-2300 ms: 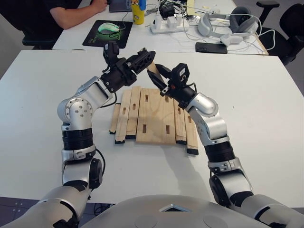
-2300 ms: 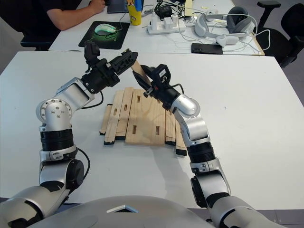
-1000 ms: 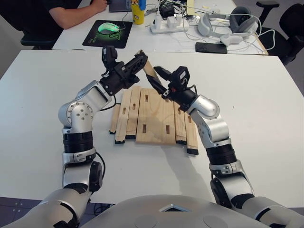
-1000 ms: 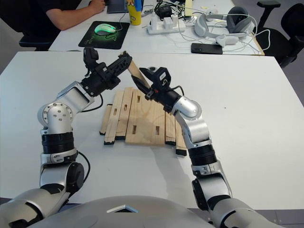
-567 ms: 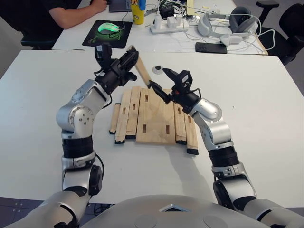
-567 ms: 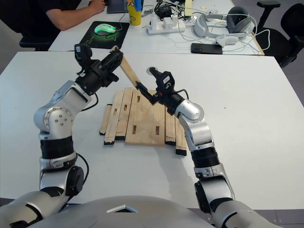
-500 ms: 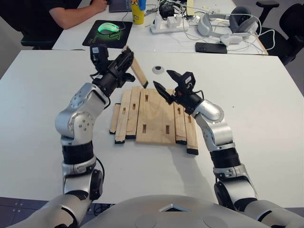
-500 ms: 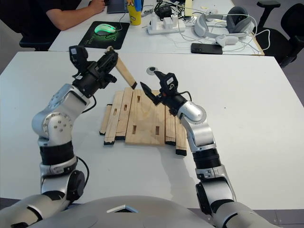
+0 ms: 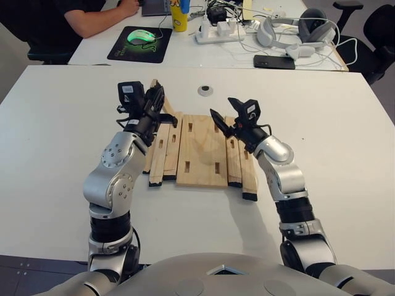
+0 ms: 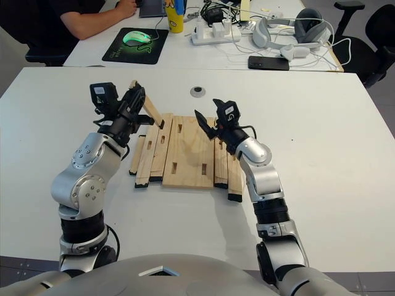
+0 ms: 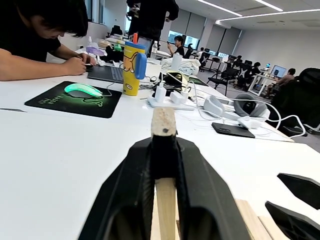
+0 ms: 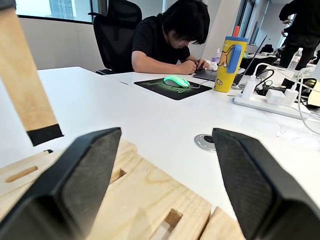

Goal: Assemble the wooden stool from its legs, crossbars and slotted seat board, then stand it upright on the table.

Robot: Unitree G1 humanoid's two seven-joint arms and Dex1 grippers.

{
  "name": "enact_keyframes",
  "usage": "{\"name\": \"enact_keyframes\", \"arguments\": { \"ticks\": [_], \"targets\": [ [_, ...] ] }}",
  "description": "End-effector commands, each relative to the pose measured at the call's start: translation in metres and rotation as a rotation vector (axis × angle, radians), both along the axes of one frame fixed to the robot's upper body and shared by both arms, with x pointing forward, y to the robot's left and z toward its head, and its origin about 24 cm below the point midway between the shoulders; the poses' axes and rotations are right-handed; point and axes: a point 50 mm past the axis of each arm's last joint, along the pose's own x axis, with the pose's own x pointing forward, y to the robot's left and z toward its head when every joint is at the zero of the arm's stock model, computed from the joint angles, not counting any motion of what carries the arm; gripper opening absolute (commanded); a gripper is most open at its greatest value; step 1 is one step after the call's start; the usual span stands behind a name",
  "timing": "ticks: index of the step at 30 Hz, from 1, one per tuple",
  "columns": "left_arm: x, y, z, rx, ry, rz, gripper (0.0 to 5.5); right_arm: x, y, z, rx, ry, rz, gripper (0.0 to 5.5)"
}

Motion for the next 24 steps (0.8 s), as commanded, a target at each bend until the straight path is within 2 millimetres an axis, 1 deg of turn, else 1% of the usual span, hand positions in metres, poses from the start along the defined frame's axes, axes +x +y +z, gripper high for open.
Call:
{"name": "enact_keyframes", "arguments": {
  "ticks": [1,10,17,24],
  "targets": [
    [0.0,0.006,-0.017,0.005,0.057,0.036,0.44,-0.004,0.006,-0.004,-0.002,0.023,0.017,3.37],
    [-0.001,0.012,-0.038,-0.073,0.133,0.072,0.44,-0.003,0.008,-0.004,-0.006,0.026,0.038,3.37],
    [-0.004,0.01,-0.044,-0.108,0.145,0.094,0.44,-0.003,0.011,-0.003,-0.015,0.032,0.072,3.37],
    [-0.006,0.008,-0.045,-0.124,0.137,0.108,0.44,-0.004,0.014,-0.002,-0.017,0.038,0.099,3.37]
  ]
}}
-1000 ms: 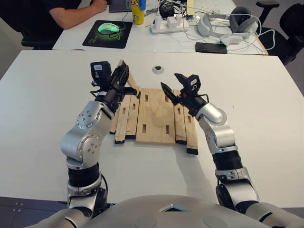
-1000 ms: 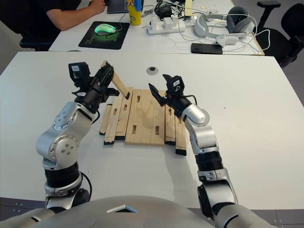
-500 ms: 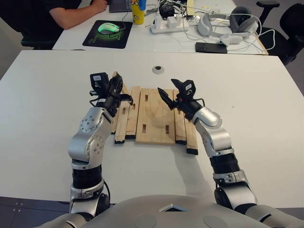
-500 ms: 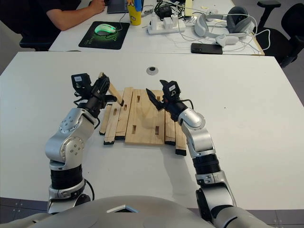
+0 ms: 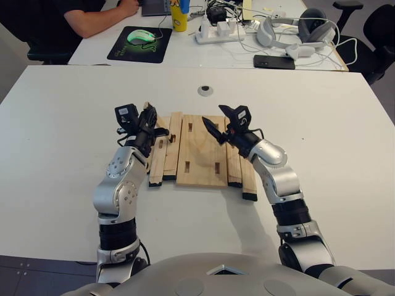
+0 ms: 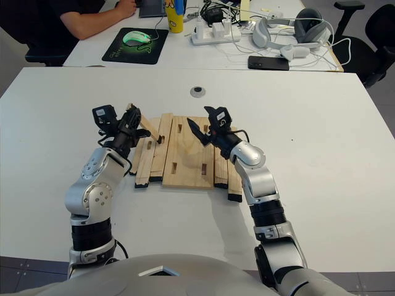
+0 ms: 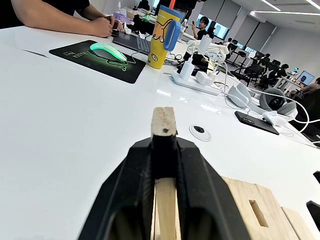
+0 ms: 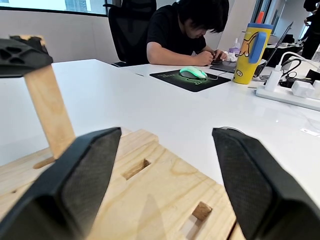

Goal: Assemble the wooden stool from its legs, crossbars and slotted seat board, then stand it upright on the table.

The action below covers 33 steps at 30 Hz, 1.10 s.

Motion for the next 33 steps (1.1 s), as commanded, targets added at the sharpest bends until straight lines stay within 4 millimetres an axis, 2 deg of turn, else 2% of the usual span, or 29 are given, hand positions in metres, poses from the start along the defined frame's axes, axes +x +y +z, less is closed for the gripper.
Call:
{"name": "enact_keyframes", "arguments": {
  "ticks": [1,20,28,33],
  "targets": [
    [-0.001,0.0,-0.002,-0.006,0.0,0.017,0.44,0.002,0.005,0.005,-0.004,-0.007,0.036,3.37],
    [0.003,-0.007,-0.005,-0.032,-0.013,0.038,0.44,0.005,0.013,0.008,-0.016,-0.001,0.099,3.37],
    [0.006,-0.016,-0.002,-0.047,-0.032,-0.005,0.44,0.005,0.015,0.006,-0.015,0.006,0.106,3.37],
    [0.005,-0.018,-0.006,-0.037,-0.014,-0.027,0.44,0.004,0.016,0.005,-0.012,0.009,0.101,3.37]
  ]
}}
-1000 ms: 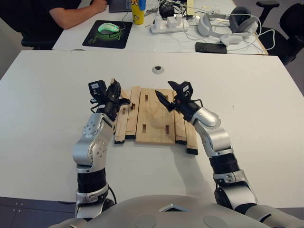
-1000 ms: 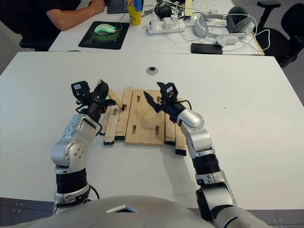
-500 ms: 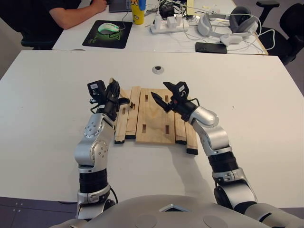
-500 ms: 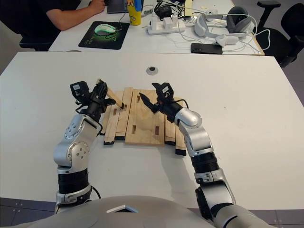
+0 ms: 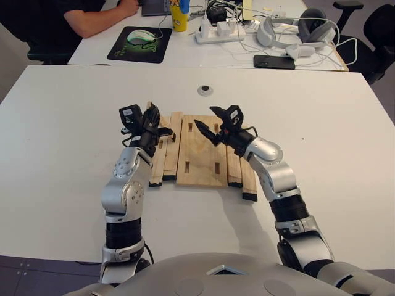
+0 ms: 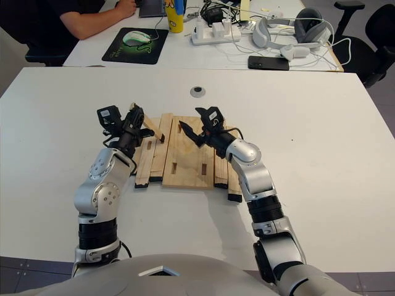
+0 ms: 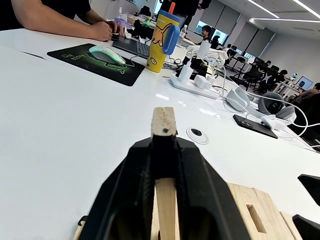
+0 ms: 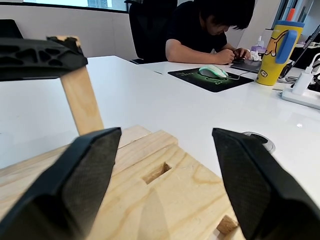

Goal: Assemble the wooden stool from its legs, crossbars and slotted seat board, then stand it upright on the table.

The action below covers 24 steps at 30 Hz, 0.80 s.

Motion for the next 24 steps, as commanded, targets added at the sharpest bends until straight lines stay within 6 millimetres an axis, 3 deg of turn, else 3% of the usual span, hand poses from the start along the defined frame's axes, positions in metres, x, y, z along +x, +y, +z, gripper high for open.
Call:
{"name": "enact_keyframes", "arguments": {
  "ticks": [1,13,24],
  "targets": [
    [0.0017,-0.0064,-0.0009,-0.018,0.007,-0.021,0.44,0.0013,0.0039,0.0034,0.002,-0.006,0.009,3.37],
    [0.0058,0.001,0.0066,0.002,-0.017,-0.006,0.44,0.0004,0.0045,0.0017,0.009,-0.005,-0.007,3.37],
    [0.0026,0.0013,-0.0016,0.041,0.03,-0.025,0.44,-0.0009,0.0042,0.0009,0.015,-0.005,-0.018,3.37]
  ]
}}
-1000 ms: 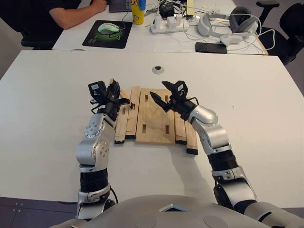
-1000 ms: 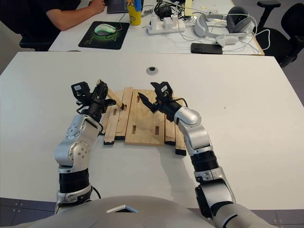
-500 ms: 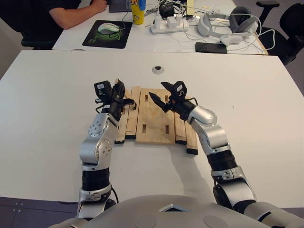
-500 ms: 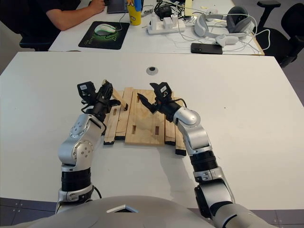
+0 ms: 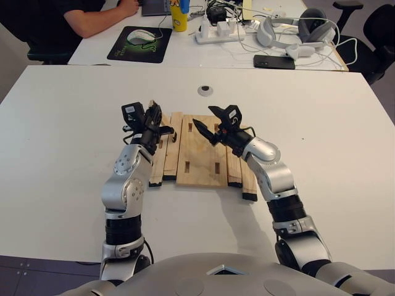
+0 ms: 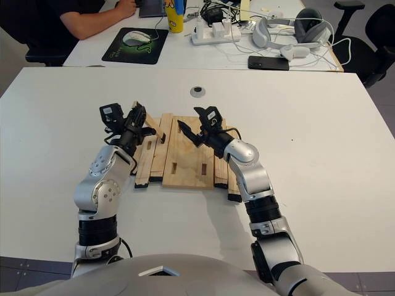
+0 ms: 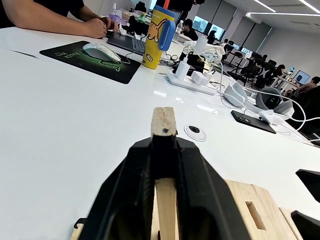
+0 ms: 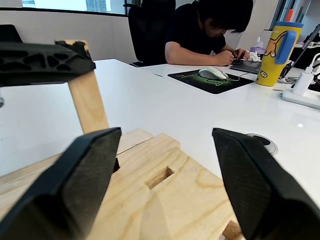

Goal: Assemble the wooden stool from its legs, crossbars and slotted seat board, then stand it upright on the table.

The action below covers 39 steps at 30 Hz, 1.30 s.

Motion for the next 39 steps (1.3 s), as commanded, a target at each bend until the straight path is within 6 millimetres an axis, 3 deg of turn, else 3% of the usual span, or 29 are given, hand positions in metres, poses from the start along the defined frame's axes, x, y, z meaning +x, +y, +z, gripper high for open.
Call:
{"name": "enact_keyframes", "arguments": {
  "ticks": [1,23,33,39],
  "targets": [
    [-0.001,0.0,-0.002,0.02,0.015,-0.004,0.44,-0.001,0.0,0.0,-0.002,-0.005,-0.007,3.37],
    [-0.005,-0.003,-0.005,0.073,0.013,0.021,0.44,0.001,0.0,0.002,-0.006,-0.006,-0.002,3.37],
    [-0.013,-0.025,-0.017,0.233,0.053,0.0,0.44,-0.002,0.002,0.005,-0.01,-0.01,0.021,3.37],
    [-0.023,-0.026,-0.031,0.225,0.117,-0.011,0.44,-0.006,0.0,0.006,-0.012,-0.003,0.016,3.37]
  ]
}}
